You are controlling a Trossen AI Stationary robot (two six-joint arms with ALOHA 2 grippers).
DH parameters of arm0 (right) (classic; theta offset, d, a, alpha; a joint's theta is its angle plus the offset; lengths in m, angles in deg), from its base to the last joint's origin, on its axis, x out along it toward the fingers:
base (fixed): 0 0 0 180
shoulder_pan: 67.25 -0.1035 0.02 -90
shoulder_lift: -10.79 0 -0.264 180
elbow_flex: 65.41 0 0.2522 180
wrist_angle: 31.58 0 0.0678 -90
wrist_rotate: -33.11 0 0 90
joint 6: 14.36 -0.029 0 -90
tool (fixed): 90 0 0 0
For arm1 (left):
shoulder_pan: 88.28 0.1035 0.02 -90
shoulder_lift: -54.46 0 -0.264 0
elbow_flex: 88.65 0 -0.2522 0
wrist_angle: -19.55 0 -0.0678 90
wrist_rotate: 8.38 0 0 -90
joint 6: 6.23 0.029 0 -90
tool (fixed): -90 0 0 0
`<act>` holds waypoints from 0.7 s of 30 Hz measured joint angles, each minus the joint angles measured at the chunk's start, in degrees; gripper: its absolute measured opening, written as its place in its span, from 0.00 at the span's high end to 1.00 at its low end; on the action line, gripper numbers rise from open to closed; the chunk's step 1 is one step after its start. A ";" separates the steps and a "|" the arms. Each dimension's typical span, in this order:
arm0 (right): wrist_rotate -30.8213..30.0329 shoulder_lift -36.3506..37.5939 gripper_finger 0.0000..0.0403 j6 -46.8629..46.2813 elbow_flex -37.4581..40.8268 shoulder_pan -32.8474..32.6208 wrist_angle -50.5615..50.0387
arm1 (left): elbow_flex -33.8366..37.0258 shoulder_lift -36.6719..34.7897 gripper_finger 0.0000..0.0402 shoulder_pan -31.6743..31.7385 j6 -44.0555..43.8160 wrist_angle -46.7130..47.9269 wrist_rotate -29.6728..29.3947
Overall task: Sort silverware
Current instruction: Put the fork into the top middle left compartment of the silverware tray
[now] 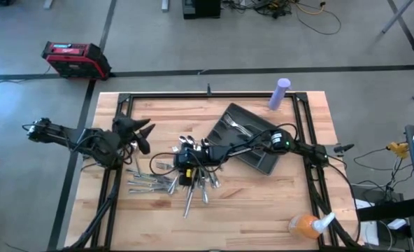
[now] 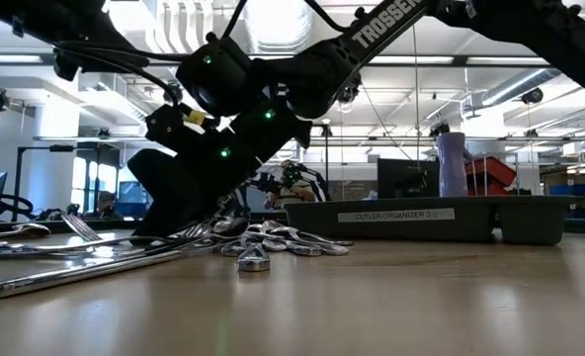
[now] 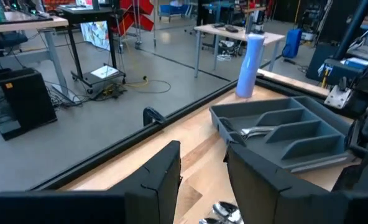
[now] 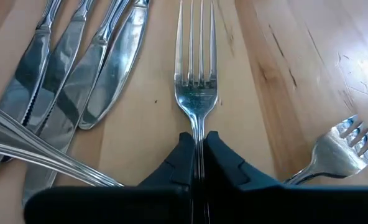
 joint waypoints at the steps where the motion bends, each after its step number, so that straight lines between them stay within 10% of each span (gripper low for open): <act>1: 0.03 0.07 0.98 -0.01 0.02 0.02 -0.01 | 0.00 -0.23 0.70 0.00 0.37 -0.37 -0.14; 21: -1.14 13.25 1.00 6.00 0.67 -5.05 12.86 | 0.02 -8.24 0.70 0.04 8.81 -1.86 -4.65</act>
